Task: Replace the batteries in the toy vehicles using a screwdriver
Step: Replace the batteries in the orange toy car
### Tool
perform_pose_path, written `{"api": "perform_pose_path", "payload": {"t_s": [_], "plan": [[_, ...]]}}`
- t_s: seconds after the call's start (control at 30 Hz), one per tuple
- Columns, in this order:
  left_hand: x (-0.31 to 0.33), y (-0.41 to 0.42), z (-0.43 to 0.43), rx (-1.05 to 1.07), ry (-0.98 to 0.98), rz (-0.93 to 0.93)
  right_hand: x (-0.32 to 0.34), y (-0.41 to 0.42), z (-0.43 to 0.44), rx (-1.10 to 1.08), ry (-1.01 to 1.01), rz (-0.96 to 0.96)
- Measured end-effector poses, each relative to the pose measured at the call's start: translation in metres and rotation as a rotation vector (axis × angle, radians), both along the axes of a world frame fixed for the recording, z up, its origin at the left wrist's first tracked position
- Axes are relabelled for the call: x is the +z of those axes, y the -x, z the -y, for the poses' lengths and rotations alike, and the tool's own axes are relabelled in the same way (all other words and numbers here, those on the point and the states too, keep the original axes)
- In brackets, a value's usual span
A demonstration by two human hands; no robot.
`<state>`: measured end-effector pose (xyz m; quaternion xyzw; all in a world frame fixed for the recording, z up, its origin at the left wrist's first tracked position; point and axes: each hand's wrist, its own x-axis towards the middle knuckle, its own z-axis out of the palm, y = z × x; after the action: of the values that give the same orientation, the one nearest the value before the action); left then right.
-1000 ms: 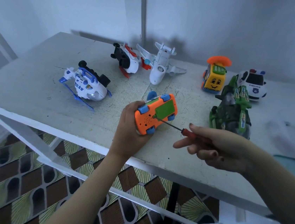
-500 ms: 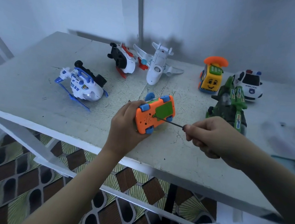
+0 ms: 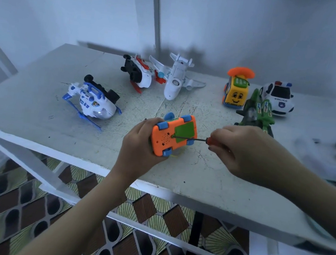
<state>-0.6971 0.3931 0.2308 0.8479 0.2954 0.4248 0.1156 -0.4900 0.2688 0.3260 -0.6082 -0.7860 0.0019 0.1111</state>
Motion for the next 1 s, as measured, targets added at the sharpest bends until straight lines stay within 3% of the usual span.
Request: {"api": "perform_pose_path", "payload": {"t_s": [0.1, 0.2, 0.3, 0.43, 0.53, 0.63, 0.77, 0.93, 1.0], "plan": [[0.005, 0.006, 0.008, 0.007, 0.034, 0.031, 0.002, 0.003, 0.002, -0.128, 0.151, -0.218], [0.006, 0.011, 0.012, -0.010, 0.045, 0.023, 0.003, 0.011, 0.005, -0.292, 0.540, -0.728], [0.006, 0.015, 0.012, -0.028, 0.049, -0.019, 0.002, 0.013, 0.006, -0.448, 0.881, -1.123], [0.006, 0.016, 0.011, -0.025, 0.052, -0.049, 0.000, 0.008, 0.002, -0.573, 1.075, -1.563], [0.009, 0.015, 0.011, -0.023, 0.043, -0.052, -0.005, 0.007, 0.000, -0.624, 1.134, -1.721], [0.010, 0.014, 0.010, -0.020, 0.031, -0.073, -0.008, 0.007, 0.000, -0.578, 1.075, -1.601], [0.016, 0.009, 0.008, -0.003, -0.003, -0.112, -0.003, 0.008, 0.000, -0.509, 0.804, -1.236], [0.021, 0.004, 0.006, -0.023, -0.020, -0.163, 0.000, 0.014, 0.002, -0.300, 0.333, -0.516], [0.022, 0.004, 0.004, -0.015, 0.001, -0.185, -0.004, 0.015, 0.004, -0.198, 0.194, -0.309]]}}
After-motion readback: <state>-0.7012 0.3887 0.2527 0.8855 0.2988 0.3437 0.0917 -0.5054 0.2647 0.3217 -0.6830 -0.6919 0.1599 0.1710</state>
